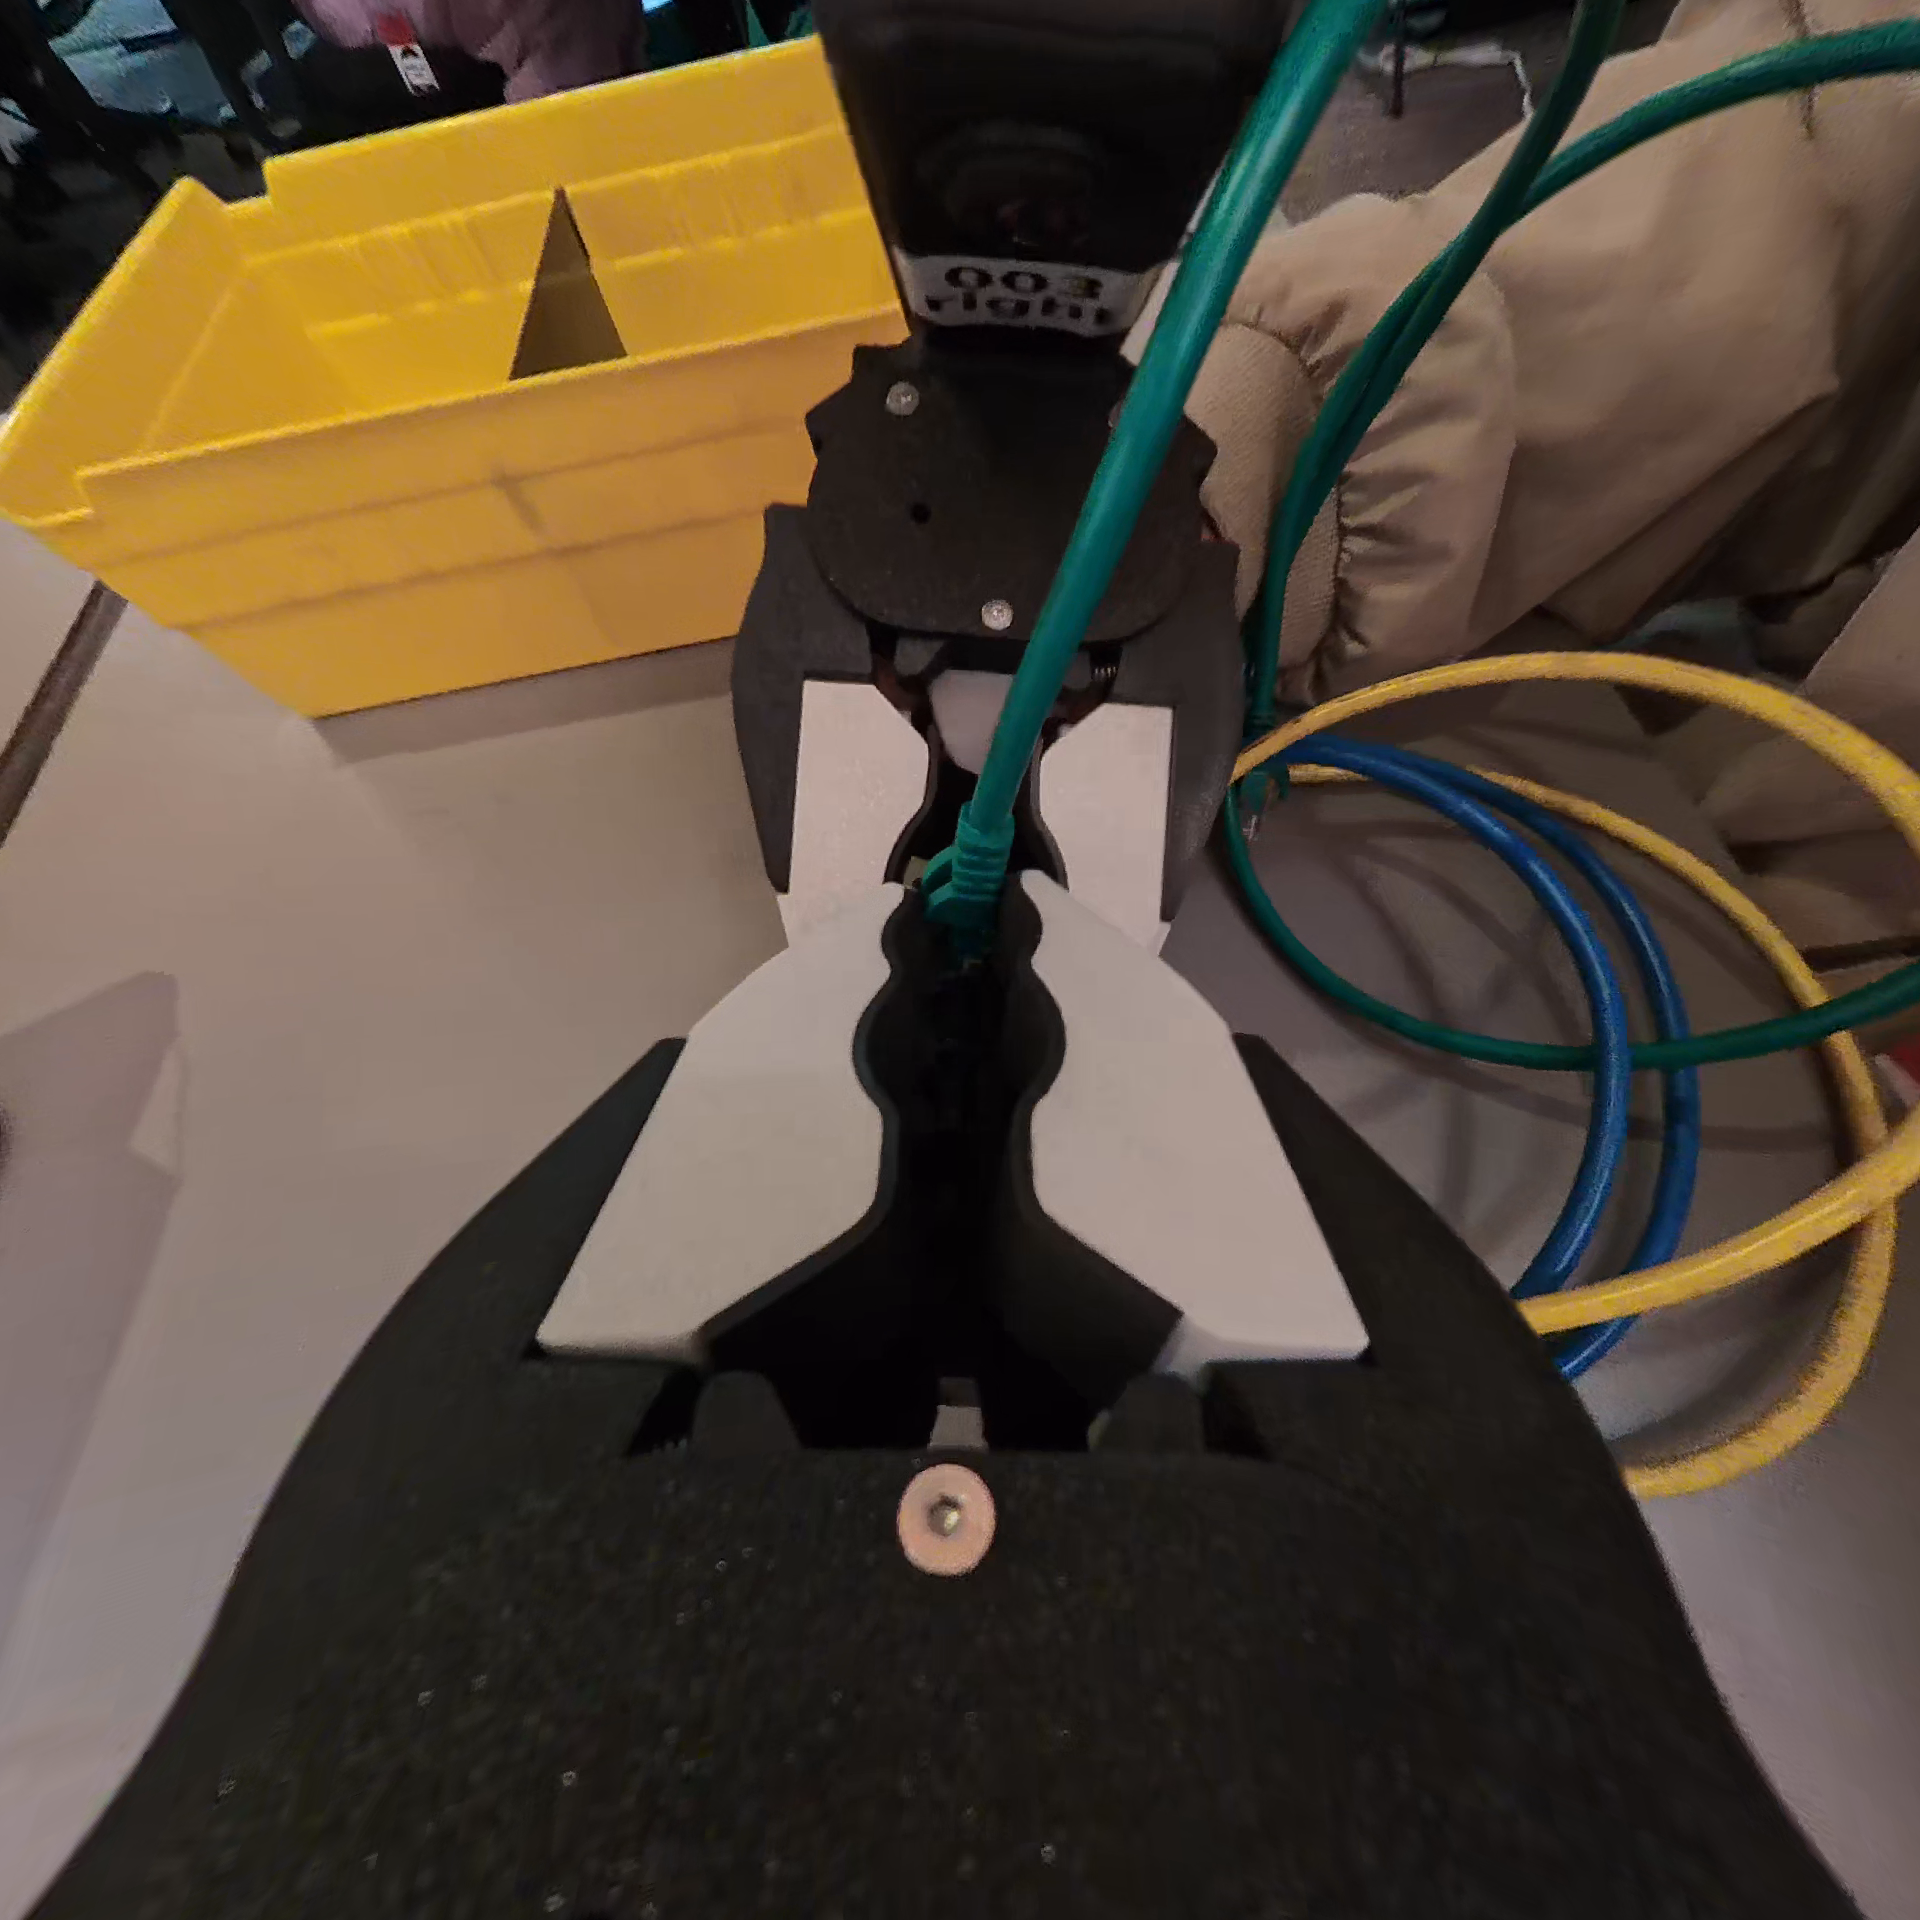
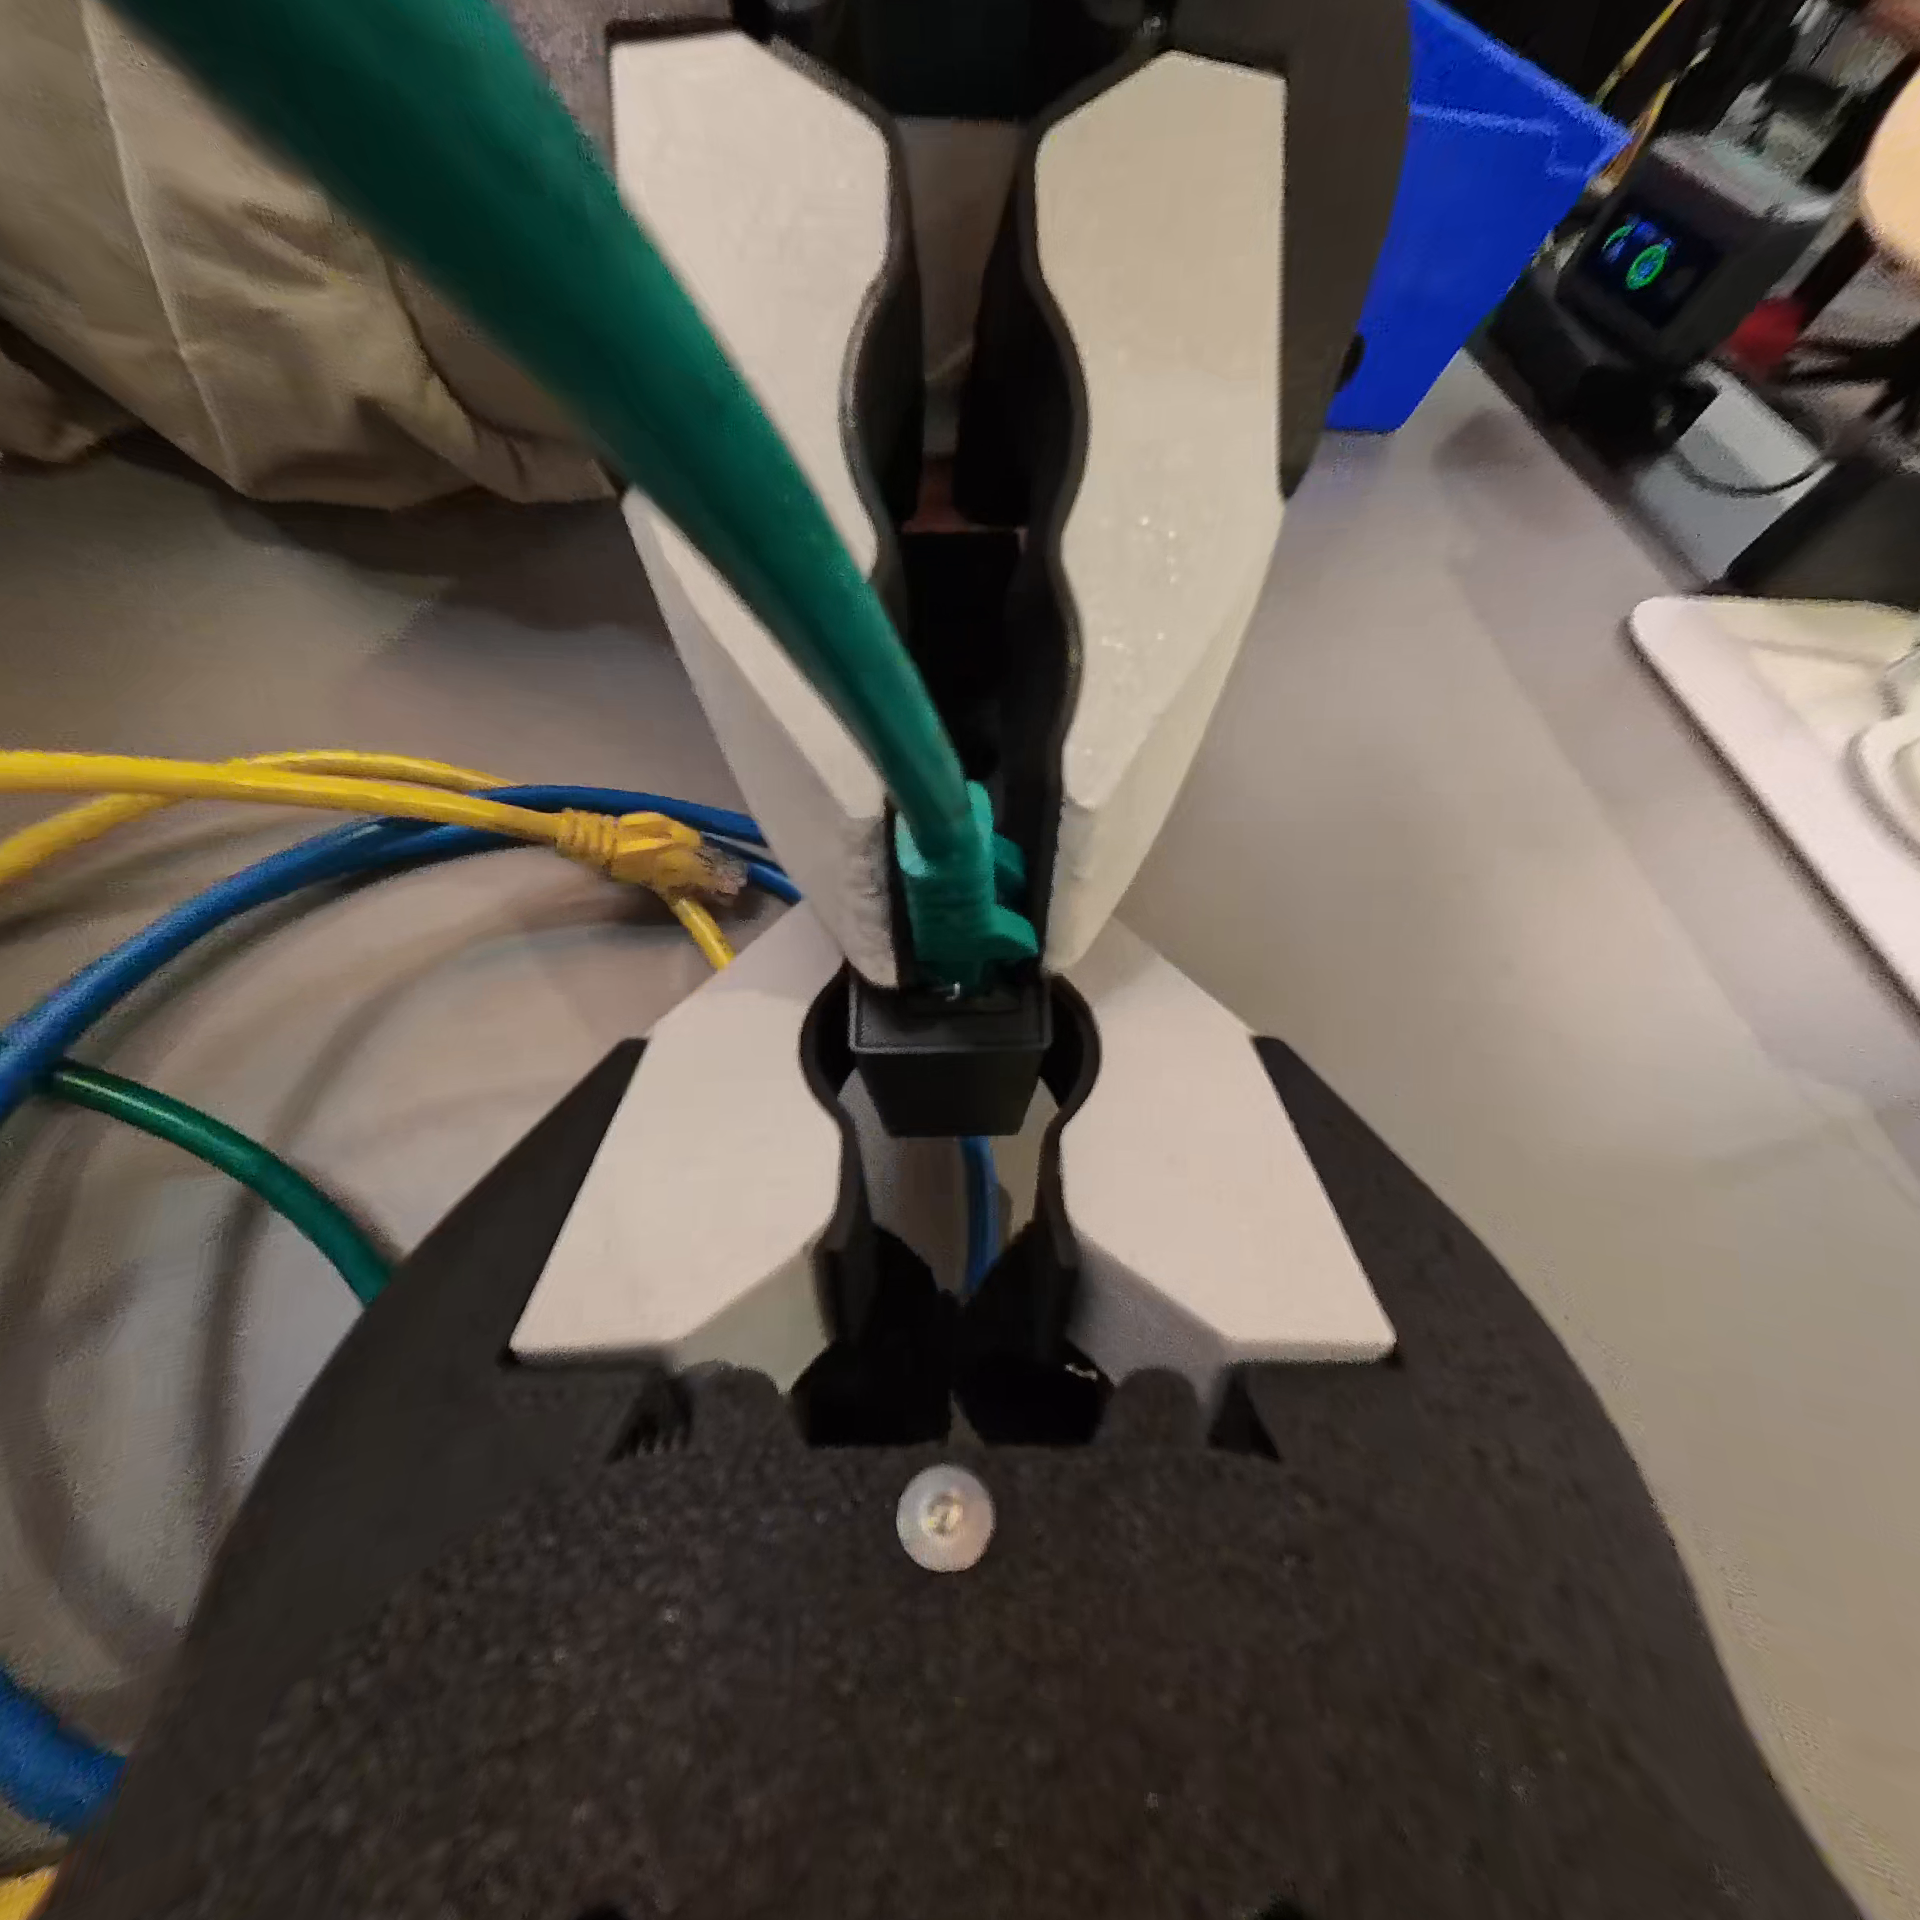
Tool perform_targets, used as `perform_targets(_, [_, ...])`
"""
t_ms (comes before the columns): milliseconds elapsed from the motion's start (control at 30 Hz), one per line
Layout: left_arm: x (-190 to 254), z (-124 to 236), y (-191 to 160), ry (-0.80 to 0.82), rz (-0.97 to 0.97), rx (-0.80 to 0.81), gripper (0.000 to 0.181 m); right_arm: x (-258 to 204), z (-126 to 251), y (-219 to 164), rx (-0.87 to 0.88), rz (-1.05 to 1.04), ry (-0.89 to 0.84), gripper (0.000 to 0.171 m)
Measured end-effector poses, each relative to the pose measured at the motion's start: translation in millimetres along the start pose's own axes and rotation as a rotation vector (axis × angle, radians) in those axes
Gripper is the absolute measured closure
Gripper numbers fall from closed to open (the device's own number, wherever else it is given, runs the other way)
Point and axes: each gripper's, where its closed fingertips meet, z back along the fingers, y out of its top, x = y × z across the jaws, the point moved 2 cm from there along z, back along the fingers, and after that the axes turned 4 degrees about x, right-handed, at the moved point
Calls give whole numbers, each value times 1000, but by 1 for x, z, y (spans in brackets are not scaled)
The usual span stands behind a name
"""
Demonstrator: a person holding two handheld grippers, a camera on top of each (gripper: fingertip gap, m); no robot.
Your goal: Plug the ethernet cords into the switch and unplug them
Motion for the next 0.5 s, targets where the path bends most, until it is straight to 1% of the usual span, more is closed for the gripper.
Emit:
perform_targets(167, [1, 1, 0, -9, 62, 15, 169, -4, 0, 1, -14, -54, 44, 144])
perform_targets(233, [-1, 1, -1, -15, 109, 13, 169, -5, -1, 2, 1, -98, 68, 144])
perform_targets(333, [-4, 1, -2, -24, 196, -5, 169, -4, -2, 0, -28, -155, 90, 143])
perform_targets(433, [-1, 0, -5, -10, 134, -69, 169, -5, -4, -6, -73, -125, 84, 144])
perform_targets(500, [0, 0, -2, 9, 90, -74, 169, -7, -3, -2, -25, -148, 95, 144])
